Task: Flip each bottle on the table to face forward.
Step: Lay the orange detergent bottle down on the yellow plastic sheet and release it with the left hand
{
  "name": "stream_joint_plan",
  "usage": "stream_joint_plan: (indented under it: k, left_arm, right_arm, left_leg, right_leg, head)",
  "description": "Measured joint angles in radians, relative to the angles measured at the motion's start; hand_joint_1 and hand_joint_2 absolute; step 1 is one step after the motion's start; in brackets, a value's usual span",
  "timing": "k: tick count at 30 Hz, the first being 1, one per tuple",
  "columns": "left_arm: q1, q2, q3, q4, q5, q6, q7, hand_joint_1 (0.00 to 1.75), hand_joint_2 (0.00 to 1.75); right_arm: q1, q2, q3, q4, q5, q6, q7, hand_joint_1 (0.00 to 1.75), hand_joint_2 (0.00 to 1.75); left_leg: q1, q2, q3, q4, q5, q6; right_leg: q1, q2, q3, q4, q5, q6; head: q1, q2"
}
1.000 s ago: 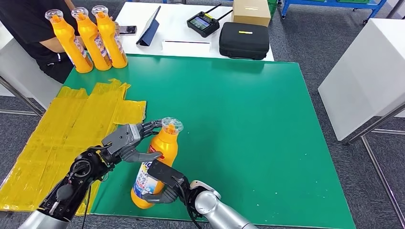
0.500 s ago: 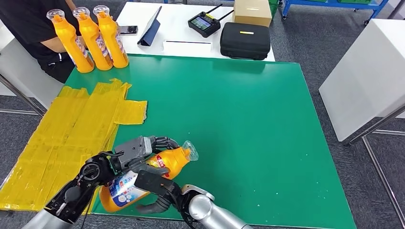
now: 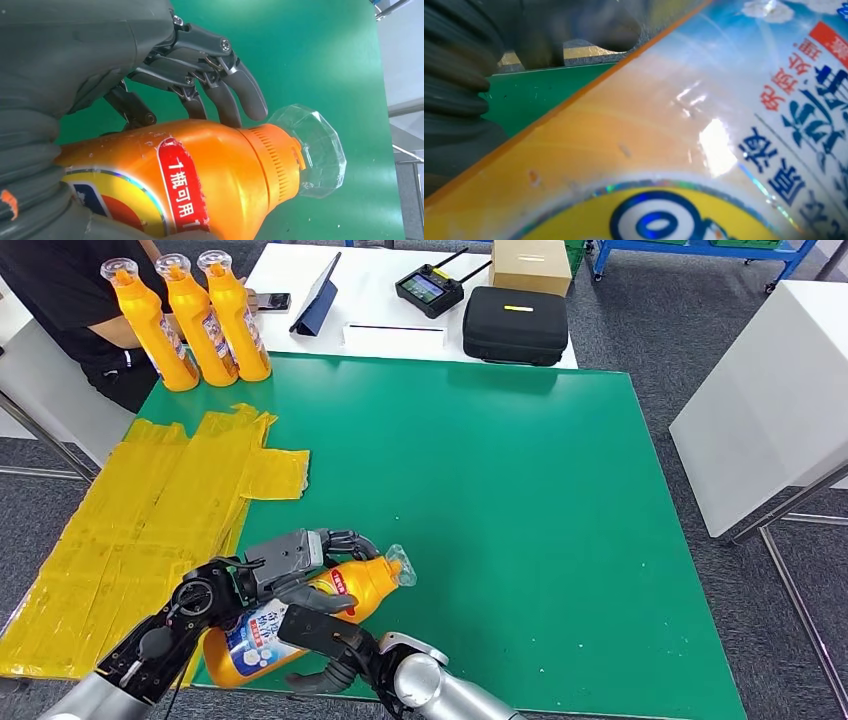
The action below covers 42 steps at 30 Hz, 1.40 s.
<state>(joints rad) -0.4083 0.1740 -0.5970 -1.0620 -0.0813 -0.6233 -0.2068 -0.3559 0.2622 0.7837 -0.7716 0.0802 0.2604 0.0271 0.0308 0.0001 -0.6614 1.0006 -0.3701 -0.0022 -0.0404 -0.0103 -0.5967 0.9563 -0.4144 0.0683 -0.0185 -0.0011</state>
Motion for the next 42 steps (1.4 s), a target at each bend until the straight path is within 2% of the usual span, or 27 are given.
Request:
stream_joint_plan:
  k: [11,16,19,21,22,25,26,29,31,32,35,36,39,42]
  left_arm:
    - [-0.006,0.0,-0.001,0.006,-0.002,0.004,0.001,1.75,1.75]
    - [-0.009,0.001,-0.008,0.006,-0.043,0.041,0.021,1.75,1.75]
    - [-0.009,0.001,-0.012,0.006,-0.077,0.073,0.033,1.75,1.75]
    - [-0.01,0.001,-0.018,0.009,-0.161,0.148,0.068,1.75,1.75]
    - [-0.011,0.001,-0.023,0.012,-0.227,0.204,0.098,1.75,1.75]
    - [-0.023,-0.007,-0.038,0.037,-0.456,0.377,0.213,1.75,1.75]
    - [-0.031,-0.015,-0.04,0.054,-0.541,0.433,0.254,1.75,1.75]
    - [-0.086,-0.064,-0.034,0.121,-0.803,0.586,0.371,1.75,1.75]
    - [-0.129,-0.087,-0.026,0.162,-0.95,0.654,0.435,1.75,1.75]
    - [-0.145,-0.095,-0.021,0.183,-1.005,0.678,0.462,1.34,1.75]
    - [-0.181,-0.123,0.007,0.241,-1.125,0.729,0.502,0.03,0.44]
    - [-0.192,-0.135,0.019,0.256,-1.157,0.75,0.507,0.0,0.0]
    - [-0.212,-0.171,0.054,0.283,-1.226,0.814,0.501,0.0,0.0]
    - [-0.212,-0.193,0.087,0.291,-1.222,0.885,0.432,0.0,0.0]
  right_arm:
    - [0.001,-0.002,0.015,-0.013,-0.016,-0.001,0.018,1.75,1.75]
    - [0.001,-0.006,0.039,-0.024,-0.043,-0.004,0.024,1.74,1.75]
    - [0.001,-0.006,0.048,-0.025,-0.05,-0.006,0.024,1.61,1.75]
    - [-0.001,-0.006,0.05,-0.028,-0.049,-0.022,0.026,1.52,1.75]
    - [-0.005,-0.006,0.05,-0.032,-0.047,-0.037,0.031,1.35,1.75]
    - [-0.049,-0.007,0.041,-0.035,-0.019,-0.112,0.047,0.23,1.75]
    - [-0.085,-0.005,0.029,-0.021,0.002,-0.145,0.045,0.0,1.75]
    - [-0.215,0.002,-0.035,0.091,0.062,-0.226,0.002,0.0,1.75]
    - [-0.288,-0.001,-0.098,0.166,0.07,-0.263,-0.024,0.0,1.75]
    - [-0.326,-0.002,-0.129,0.193,0.071,-0.275,-0.028,0.0,1.75]
    - [-0.412,-0.007,-0.204,0.242,0.093,-0.299,-0.025,0.0,1.75]
    - [-0.429,-0.01,-0.224,0.251,0.106,-0.305,-0.021,0.0,1.75]
    - [-0.461,-0.017,-0.277,0.271,0.142,-0.314,-0.012,0.0,1.75]
    - [-0.466,-0.022,-0.315,0.283,0.163,-0.317,-0.018,0.0,1.75]
  left_leg:
    - [0.0,0.0,0.0,0.0,0.0,0.0]
    - [0.0,-0.001,0.0,0.0,0.0,0.0]
    - [0.0,-0.001,0.0,0.0,0.0,0.0]
    - [0.0,-0.001,0.0,0.0,0.0,0.0]
    - [0.0,0.0,0.0,0.0,0.0,0.0]
    - [0.0,0.001,0.001,0.0,0.001,0.0]
    - [0.0,0.001,0.002,0.0,0.002,-0.001]
    - [0.001,-0.002,-0.004,0.001,0.009,0.001]
    - [0.0,-0.004,-0.009,0.001,0.013,0.001]
    - [0.0,-0.002,-0.011,0.001,0.014,0.0]
    - [0.0,0.003,-0.013,0.001,0.017,0.001]
    - [0.0,0.003,-0.014,0.001,0.017,0.001]
    - [0.0,0.003,-0.014,0.001,0.017,0.001]
    - [0.0,0.006,-0.014,0.001,0.017,0.001]
  right_leg:
    - [0.0,0.0,0.0,0.0,0.0,0.0]
    - [0.0,-0.001,0.0,0.0,0.0,0.0]
    - [0.0,-0.001,0.0,0.0,0.0,0.0]
    - [0.0,-0.001,0.0,0.0,0.0,0.0]
    - [0.0,-0.001,0.0,0.0,0.0,0.0]
    - [0.0,0.0,-0.002,0.0,0.001,0.0]
    - [-0.001,0.0,-0.003,0.0,0.002,-0.001]
    - [0.0,-0.005,-0.009,0.0,0.005,-0.001]
    - [0.0,-0.008,-0.011,0.0,0.01,0.0]
    - [0.0,-0.006,-0.012,0.0,0.013,0.0]
    - [0.0,0.001,-0.018,0.0,0.017,0.001]
    - [0.0,0.001,-0.018,0.0,0.017,0.002]
    - [0.0,0.002,-0.018,0.0,0.017,0.002]
    - [0.0,0.004,-0.019,0.0,0.017,0.002]
  head:
    - [0.0,0.0]
    - [0.0,0.0]
    - [0.0,0.0]
    - [0.0,0.0]
    - [0.0,0.0]
    - [-0.002,0.0]
    - [-0.003,0.0]
    - [-0.005,0.0]
    - [-0.001,0.0]
    - [-0.001,0.0]
    - [-0.001,0.0]
    - [-0.001,0.0]
    - [-0.001,0.0]
    - [-0.001,0.0]
